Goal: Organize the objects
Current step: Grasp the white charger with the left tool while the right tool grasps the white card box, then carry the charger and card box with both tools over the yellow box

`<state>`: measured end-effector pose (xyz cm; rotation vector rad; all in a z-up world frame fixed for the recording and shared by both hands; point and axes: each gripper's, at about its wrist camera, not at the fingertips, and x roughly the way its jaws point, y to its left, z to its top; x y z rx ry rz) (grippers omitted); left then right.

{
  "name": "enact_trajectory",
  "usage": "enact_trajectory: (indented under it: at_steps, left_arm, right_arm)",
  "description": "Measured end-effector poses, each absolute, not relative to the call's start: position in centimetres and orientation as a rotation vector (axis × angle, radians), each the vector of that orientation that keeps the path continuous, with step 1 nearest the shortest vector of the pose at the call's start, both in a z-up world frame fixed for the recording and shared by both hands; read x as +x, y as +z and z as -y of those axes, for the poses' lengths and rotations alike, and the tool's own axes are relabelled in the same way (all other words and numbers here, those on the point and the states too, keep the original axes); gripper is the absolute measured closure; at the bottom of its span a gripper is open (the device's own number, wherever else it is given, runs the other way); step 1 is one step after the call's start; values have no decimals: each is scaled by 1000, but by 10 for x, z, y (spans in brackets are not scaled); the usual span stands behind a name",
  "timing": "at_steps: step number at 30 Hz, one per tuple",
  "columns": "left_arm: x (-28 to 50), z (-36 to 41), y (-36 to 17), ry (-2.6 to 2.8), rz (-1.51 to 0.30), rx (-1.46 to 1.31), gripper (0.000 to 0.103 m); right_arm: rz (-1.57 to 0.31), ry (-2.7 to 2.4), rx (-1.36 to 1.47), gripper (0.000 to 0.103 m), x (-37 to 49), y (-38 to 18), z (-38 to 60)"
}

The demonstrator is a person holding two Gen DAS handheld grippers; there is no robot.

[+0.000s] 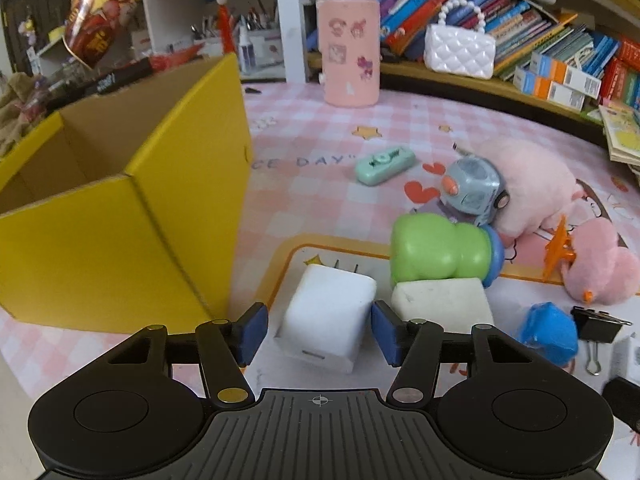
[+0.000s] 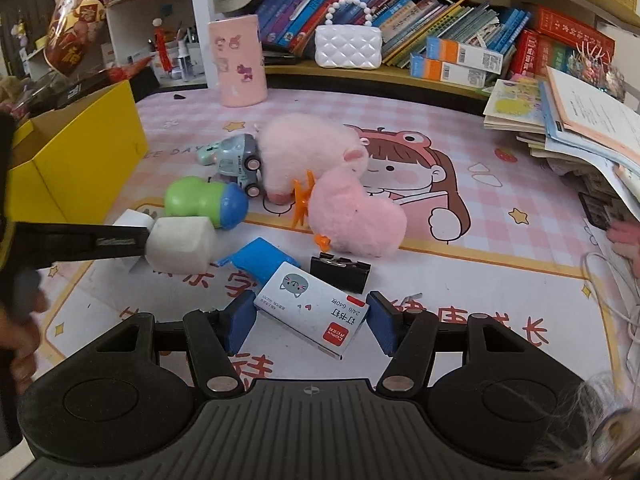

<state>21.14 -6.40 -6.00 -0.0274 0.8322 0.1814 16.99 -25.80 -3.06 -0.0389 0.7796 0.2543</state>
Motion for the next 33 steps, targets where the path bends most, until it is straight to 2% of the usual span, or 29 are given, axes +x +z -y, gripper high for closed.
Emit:
enact_trajectory:
  at_steps: [1, 9, 19, 33]
  left_arm:
    - [213, 63, -63, 176, -836, -36, 51]
    - [187, 58, -48, 127, -807, -102, 60]
    - [113, 17, -19, 90, -757, -207, 60]
    - [40, -70, -10, 126, -730, -229, 60]
  right_arm:
    - [-781, 254, -40, 46, 169, -31, 258]
    - [-783, 241, -44, 46, 159, -28, 252]
    - [-787, 281, -42, 45, 139, -24, 202]
    - [-773, 395, -114, 45, 82, -17, 97]
